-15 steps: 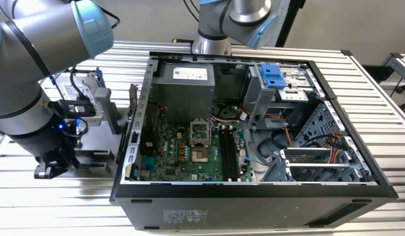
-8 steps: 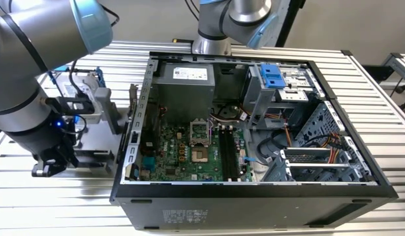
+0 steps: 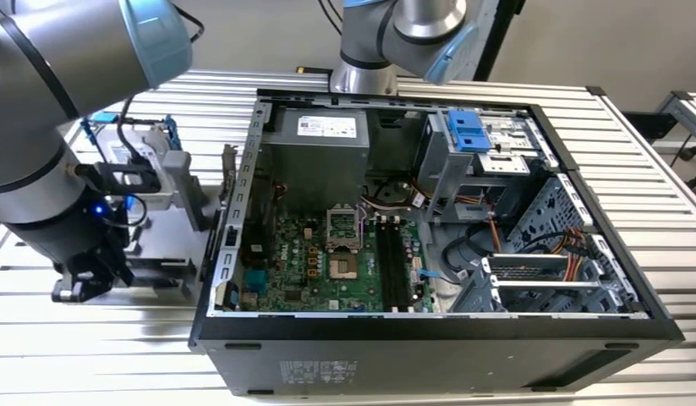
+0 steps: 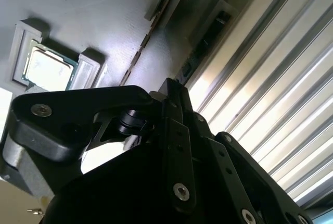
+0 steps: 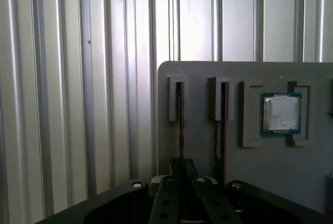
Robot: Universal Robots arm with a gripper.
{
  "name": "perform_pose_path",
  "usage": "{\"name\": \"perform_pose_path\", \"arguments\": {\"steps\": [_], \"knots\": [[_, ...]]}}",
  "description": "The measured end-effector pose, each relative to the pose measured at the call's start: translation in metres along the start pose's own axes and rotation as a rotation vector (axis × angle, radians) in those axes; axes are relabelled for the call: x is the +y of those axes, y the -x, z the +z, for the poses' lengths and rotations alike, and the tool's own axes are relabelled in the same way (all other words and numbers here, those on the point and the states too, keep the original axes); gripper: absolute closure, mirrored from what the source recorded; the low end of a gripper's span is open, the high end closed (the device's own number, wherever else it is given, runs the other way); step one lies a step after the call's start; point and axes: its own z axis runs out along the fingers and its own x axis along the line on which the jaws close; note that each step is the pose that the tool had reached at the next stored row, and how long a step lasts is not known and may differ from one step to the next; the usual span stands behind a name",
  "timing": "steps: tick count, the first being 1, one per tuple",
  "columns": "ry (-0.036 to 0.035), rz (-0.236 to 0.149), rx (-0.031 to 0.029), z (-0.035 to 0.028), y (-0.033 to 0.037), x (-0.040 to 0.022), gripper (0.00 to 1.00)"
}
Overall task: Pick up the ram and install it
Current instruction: 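Pick up the ram and move it above insertion slot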
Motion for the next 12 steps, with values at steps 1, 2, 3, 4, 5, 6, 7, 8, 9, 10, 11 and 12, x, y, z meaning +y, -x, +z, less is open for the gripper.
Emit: {"name": "perform_pose_path", "arguments": {"steps": [1,2,3,4,5,6,7,8,9,10,11,12], "knots": [[0.0002,0.0,0.0002,-0.0008,0.0,0.0,1.0],[0.0002,0.0,0.0002,-0.0016,0.0001,0.0001,1.0],[0.0,0.0,0.0,-0.0025,0.0001,0.0,1.0],[0.0,0.0,0.0,-0.0036,0.0002,0.0,1.0],[0.0,0.0,0.0,-0.0049,0.0003,0.0,1.0],[0.0001,0.0,0.0,-0.0062,0.0003,0.0001,1.0],[0.0001,0.0,0.0001,-0.0075,0.0004,0.0001,1.0],[0.0,0.0,0.0,-0.0087,0.0005,0.0001,1.0],[0.0,0.0,0.0,-0.01,0.0006,0.0001,1.0],[0.0001,0.0,0.0,-0.0113,0.0006,0.0001,1.0],[0.0,0.0,0.0,-0.0125,0.0007,0.0001,1.0],[0.0,0.0,0.0,-0.0138,0.0008,0.0001,1.0]]}}
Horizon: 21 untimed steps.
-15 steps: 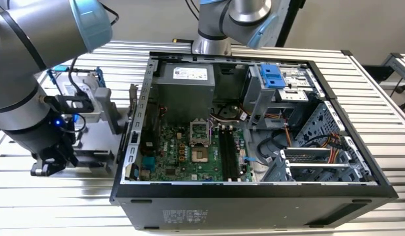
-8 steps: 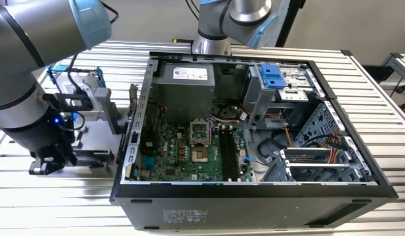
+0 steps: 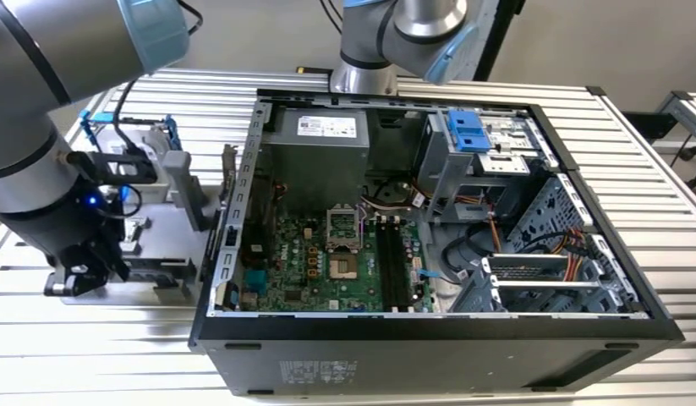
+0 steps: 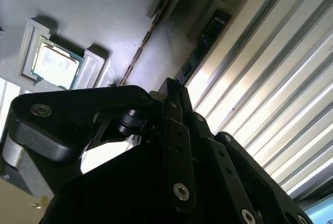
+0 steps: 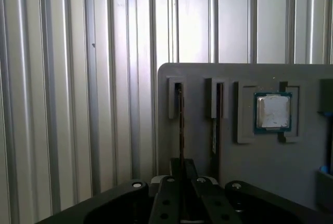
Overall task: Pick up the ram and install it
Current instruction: 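Pick up the ram and move it above insertion slot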
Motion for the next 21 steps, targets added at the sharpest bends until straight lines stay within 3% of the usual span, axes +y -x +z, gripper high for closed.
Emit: {"name": "perform_pose_path", "arguments": {"steps": [21], "knots": [[0.0,0.0,0.0,-0.0244,0.0013,0.0001,1.0]]}}
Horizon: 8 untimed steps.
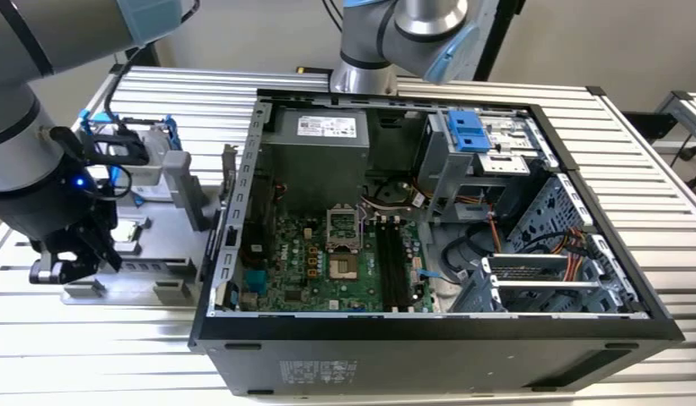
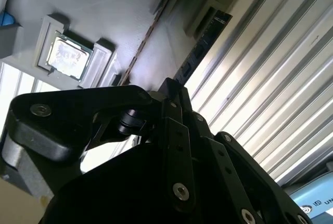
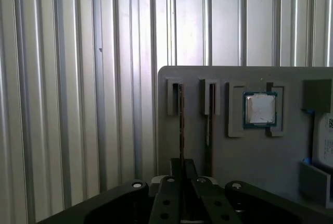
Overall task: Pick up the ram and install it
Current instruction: 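Pick up the ram and move it above insertion slot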
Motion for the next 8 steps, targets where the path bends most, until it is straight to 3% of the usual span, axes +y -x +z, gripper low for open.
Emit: {"name": "perform_pose_path", "arguments": {"steps": [8], "knots": [[0.0,0.0,0.0,-0.0068,0.0004,0.0,1.0]]}}
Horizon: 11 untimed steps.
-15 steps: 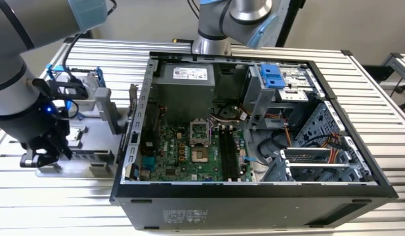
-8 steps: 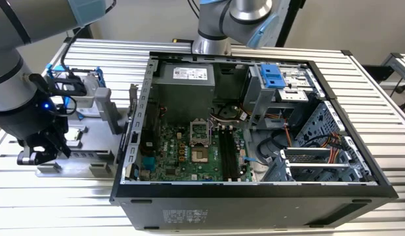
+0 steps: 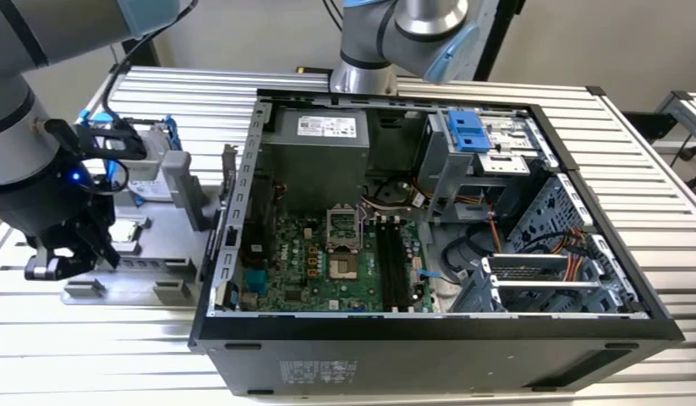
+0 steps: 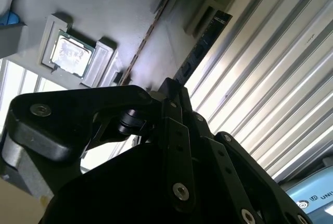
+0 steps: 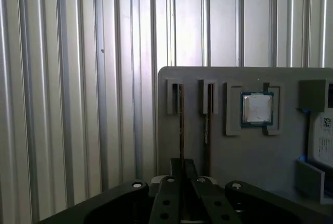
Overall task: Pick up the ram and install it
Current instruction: 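Pick up the ram and move it above insertion slot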
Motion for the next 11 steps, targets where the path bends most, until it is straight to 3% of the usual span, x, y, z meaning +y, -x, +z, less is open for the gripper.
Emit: {"name": "perform_pose_path", "arguments": {"steps": [11], "knots": [[-0.0001,0.0,0.0,-0.0091,0.0005,0.0,1.0]]}}
